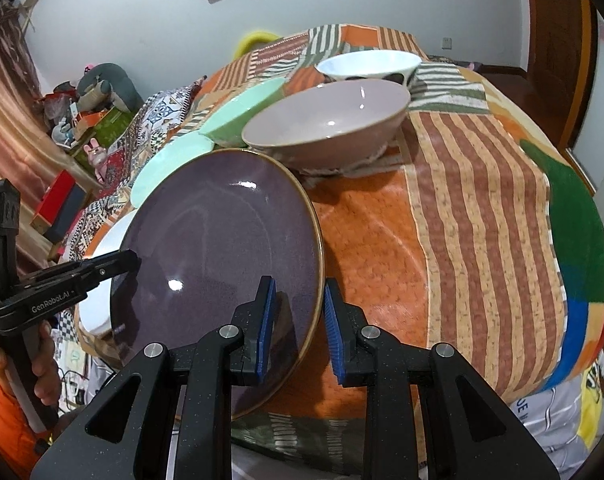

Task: Organize plates and bowls
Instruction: 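Lower the dark purple plate onto the bedspread and open both tools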

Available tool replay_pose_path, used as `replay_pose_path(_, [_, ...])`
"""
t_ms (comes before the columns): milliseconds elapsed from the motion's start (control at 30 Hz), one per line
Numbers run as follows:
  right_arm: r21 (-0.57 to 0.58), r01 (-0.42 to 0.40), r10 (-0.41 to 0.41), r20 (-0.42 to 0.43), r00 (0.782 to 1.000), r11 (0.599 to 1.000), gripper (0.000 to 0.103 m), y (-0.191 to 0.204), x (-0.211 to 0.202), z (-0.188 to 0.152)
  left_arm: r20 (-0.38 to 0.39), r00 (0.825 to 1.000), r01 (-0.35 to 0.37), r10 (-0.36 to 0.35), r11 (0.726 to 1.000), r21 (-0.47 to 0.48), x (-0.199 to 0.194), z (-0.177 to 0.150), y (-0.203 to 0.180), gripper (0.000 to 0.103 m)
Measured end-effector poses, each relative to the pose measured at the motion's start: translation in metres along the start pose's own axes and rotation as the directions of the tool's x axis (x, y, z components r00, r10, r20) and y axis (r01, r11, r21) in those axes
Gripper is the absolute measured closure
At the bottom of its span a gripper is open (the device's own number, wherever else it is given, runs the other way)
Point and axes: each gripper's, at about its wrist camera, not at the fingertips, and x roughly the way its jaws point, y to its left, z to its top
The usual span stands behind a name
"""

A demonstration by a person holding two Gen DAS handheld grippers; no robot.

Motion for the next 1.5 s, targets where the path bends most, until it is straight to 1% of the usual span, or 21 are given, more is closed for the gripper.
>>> replay_pose_path(167, [0.012,0.003,-0.003,-0.010,1.000,1.000,0.080,-0.005,0.002,0.001,-0.030,1.000,0.003,-0.003,1.000,0.003,0.013,0.000,-0.002,0.084])
replay_pose_path(533, [0.048,0.014,-0.012,-0.042,0.999,0.999,0.080,-0.015,0.014,0.000,-0.067,0.998,0.006,-0.006,1.000,-0.001,0.031,0.006,-0.006,0.084])
replay_pose_path(733, [0.054,0.028,-0.026,-0.040,0.999,0.998,0.080,-0.013,0.017,0.004,-0.066,0.998,-0.002,0.003,1.000,0.016,0.036,0.009,-0.010,0.084])
replay_pose_path(867, [0.049,0.036,-0.034,-0.045,0.998,0.998,0.079,-0.014,0.019,0.005,-0.067,0.998,-0.015,0.017,0.999,0.030,0.039,0.010,-0.013,0.084])
replay_pose_path(933, [0.044,0.035,-0.033,-0.047,0.998,0.998,0.079,-0.014,0.019,0.005,-0.073,0.997,-0.006,0.007,1.000,0.024,0.040,0.011,-0.011,0.084])
replay_pose_path(1067, [0.047,0.026,-0.024,-0.054,0.998,0.999,0.079,-0.015,0.019,0.006,-0.084,0.996,0.030,-0.032,0.999,-0.023,0.040,0.013,-0.004,0.084])
replay_pose_path(1133, [0.047,0.031,-0.029,-0.049,0.998,0.998,0.075,-0.016,0.016,0.007,-0.073,0.997,0.016,-0.018,1.000,-0.021,0.035,0.013,-0.003,0.084])
replay_pose_path(1200, [0.035,0.054,-0.053,-0.030,0.998,0.998,0.068,-0.017,0.008,0.008,-0.052,0.999,-0.005,0.005,1.000,-0.007,0.028,0.013,-0.004,0.084])
replay_pose_path(1233, [0.033,0.064,-0.064,-0.018,0.998,0.997,0.067,-0.018,0.004,0.009,-0.041,0.999,-0.010,0.010,1.000,-0.001,0.024,0.013,-0.005,0.084])
replay_pose_path(1333, [0.034,0.056,-0.057,0.016,0.998,0.998,0.065,-0.019,-0.010,0.012,0.007,0.999,-0.033,0.033,0.999,0.025,0.006,0.013,-0.008,0.082])
replay_pose_path(1433, [0.032,0.051,-0.052,0.046,0.998,0.998,0.065,-0.017,-0.022,0.016,0.055,0.998,-0.036,0.034,0.999,0.034,-0.011,0.014,-0.009,0.079])
replay_pose_path(1467, [0.026,0.046,-0.047,0.059,0.997,0.999,0.065,-0.015,-0.027,0.018,0.075,0.997,-0.038,0.036,0.999,0.035,-0.019,0.015,-0.009,0.076])
replay_pose_path(1500, [0.019,0.042,-0.044,0.069,0.997,0.999,0.065,-0.012,-0.031,0.019,0.092,0.995,-0.042,0.039,0.999,0.034,-0.025,0.016,-0.009,0.070])
